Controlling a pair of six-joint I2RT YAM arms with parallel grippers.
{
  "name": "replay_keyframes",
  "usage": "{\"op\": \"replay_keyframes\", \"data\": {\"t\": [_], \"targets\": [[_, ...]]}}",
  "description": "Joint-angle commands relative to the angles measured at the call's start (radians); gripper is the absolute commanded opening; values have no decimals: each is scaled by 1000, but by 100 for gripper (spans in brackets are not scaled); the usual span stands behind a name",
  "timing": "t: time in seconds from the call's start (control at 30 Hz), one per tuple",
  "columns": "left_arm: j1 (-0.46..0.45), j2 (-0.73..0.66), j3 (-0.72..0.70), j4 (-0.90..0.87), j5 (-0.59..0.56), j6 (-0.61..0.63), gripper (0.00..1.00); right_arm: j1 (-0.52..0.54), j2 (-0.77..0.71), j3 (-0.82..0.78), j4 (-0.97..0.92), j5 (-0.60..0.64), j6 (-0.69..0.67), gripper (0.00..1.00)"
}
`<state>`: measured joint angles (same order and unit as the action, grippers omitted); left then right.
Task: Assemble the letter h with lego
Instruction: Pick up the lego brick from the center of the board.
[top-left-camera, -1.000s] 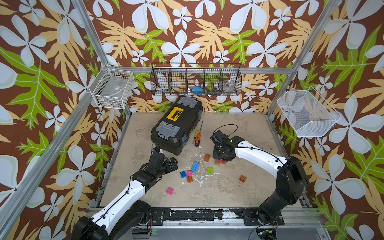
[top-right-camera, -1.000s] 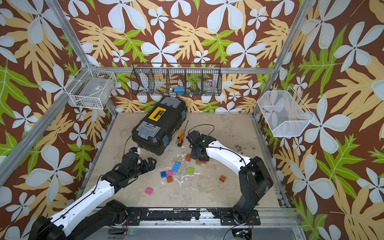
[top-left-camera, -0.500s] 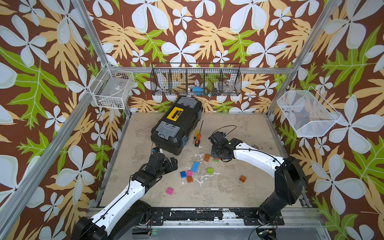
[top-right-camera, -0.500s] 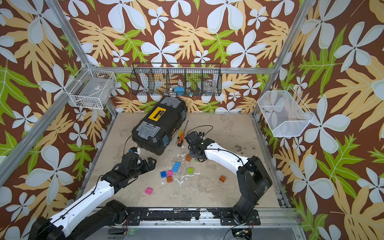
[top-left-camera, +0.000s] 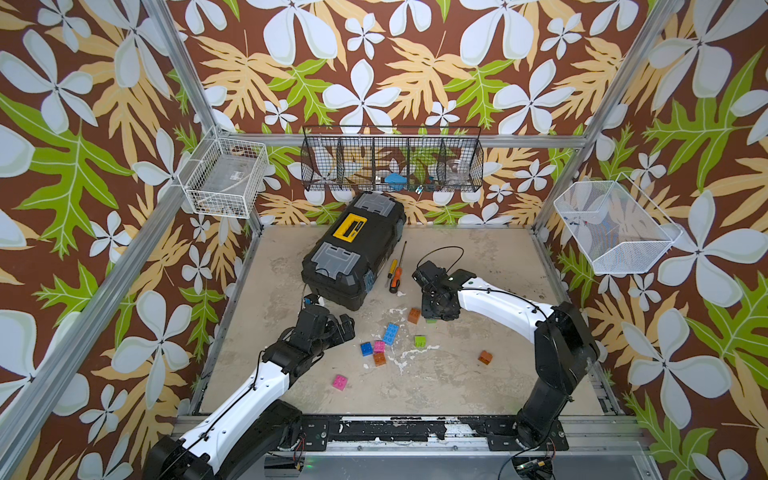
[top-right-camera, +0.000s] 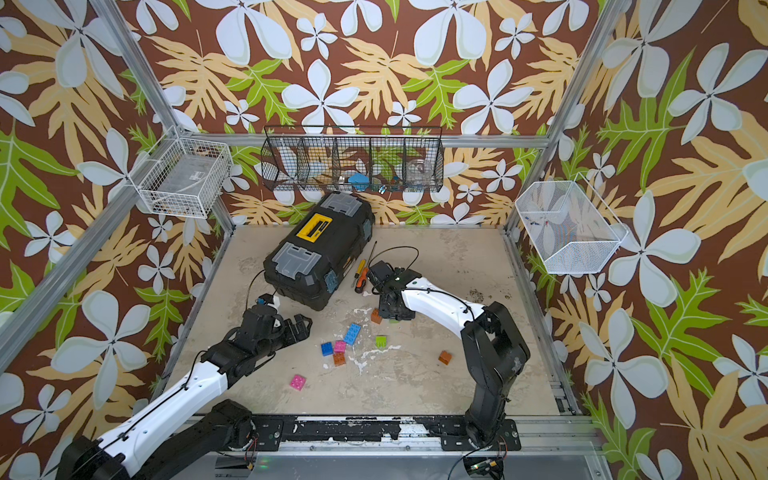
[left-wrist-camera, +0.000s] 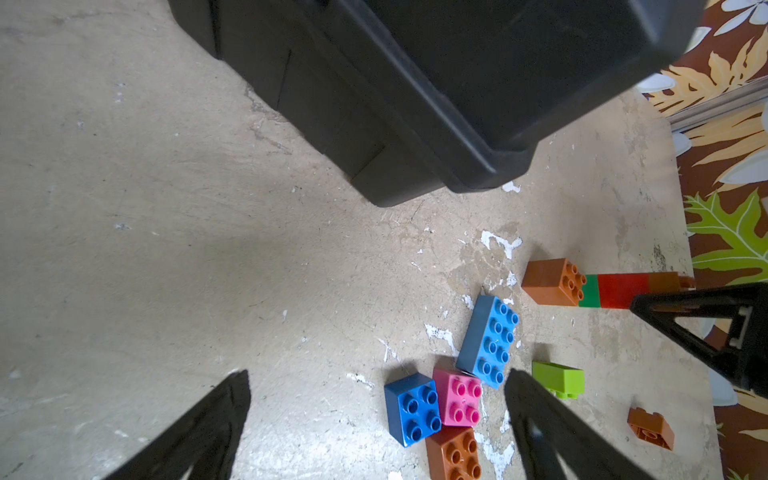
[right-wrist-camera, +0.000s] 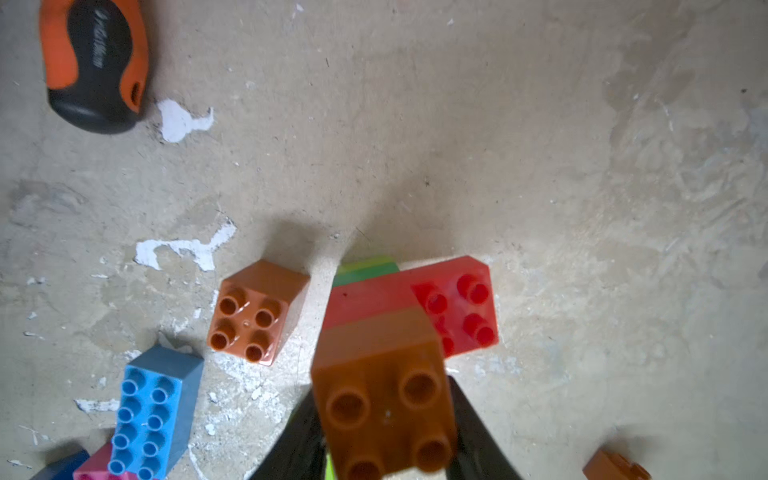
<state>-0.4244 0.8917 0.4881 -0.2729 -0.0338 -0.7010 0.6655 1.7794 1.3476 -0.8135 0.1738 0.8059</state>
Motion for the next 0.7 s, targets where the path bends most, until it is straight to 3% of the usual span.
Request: {"op": "replay_keyframes", "data": {"t": [0.0, 0.53, 0.67], "targets": [[-1, 0, 9, -8, -11, 6, 100, -1, 7, 38, -56, 16, -22, 48], [-1, -2, 5, -5, -7, 5, 100, -1, 43, 69, -38, 0, -89, 48], [-1, -4, 4, -5, -7, 5, 100, -1, 57, 70, -26, -2, -100, 42]]}}
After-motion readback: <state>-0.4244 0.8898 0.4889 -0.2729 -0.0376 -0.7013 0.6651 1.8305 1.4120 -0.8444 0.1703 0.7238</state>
